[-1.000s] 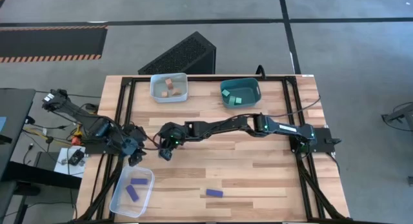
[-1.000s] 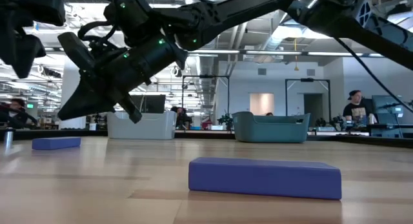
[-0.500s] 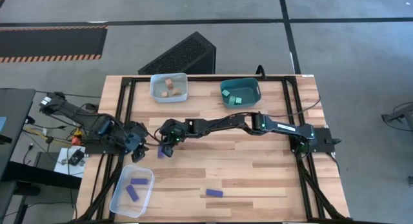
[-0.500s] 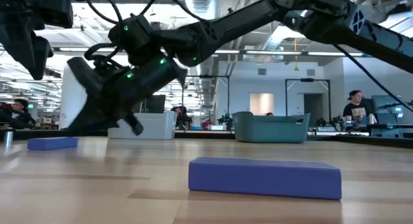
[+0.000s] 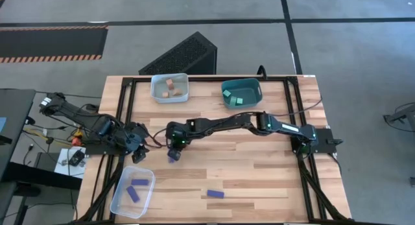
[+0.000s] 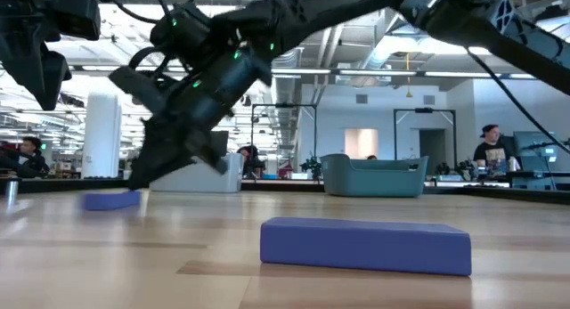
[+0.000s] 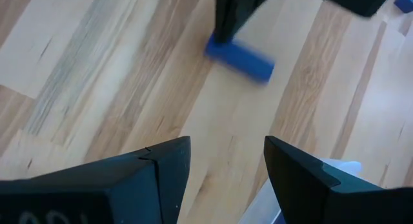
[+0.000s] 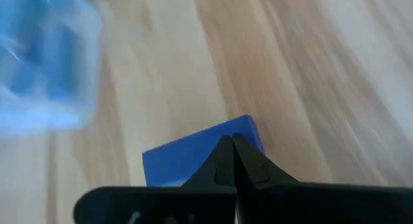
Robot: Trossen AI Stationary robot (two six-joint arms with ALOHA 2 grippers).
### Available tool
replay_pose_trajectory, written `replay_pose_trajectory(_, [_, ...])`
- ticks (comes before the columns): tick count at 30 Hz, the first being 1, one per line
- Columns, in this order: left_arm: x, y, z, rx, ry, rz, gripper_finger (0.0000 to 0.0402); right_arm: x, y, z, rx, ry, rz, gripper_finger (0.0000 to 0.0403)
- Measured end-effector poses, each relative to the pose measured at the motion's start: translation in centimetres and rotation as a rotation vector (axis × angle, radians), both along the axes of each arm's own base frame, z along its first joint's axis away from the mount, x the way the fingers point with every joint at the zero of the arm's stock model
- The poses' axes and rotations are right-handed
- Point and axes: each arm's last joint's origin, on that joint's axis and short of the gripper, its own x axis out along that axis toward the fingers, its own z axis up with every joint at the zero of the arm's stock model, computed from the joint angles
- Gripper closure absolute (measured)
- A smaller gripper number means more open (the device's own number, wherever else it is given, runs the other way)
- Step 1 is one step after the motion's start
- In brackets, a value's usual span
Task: Sort & place blocks by color
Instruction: Put the top violet block into the transparent bin
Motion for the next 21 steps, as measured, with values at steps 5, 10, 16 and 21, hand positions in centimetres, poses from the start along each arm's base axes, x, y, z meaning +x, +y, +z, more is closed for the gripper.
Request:
replay_pose_trajectory(5, [0.0, 0.0, 0.0, -0.001, -0.004, 0.031, 0.0219, -2.3, 0.6, 3.5, -0.091, 0.137, 0.007, 0.0399])
replay_pose_trajectory(10, [0.2, 0.1, 0.1, 0.022, -0.035, 0.064, 0.0219, -5.0, 2.0, 6.6, -0.26, 0.271, 0.088, 0.0399])
replay_pose_trajectory(16, [0.6, 0.0, 0.3, 0.025, -0.093, 0.08, 0.0219, -5.6, 4.0, 8.6, -0.281, 0.236, 0.077, 0.0383])
replay_pose_trajectory(21, [0.7, 0.0, 0.4, 0.025, -0.099, 0.08, 0.0219, -5.5, 4.5, 7.5, -0.281, 0.266, -0.096, 0.0343])
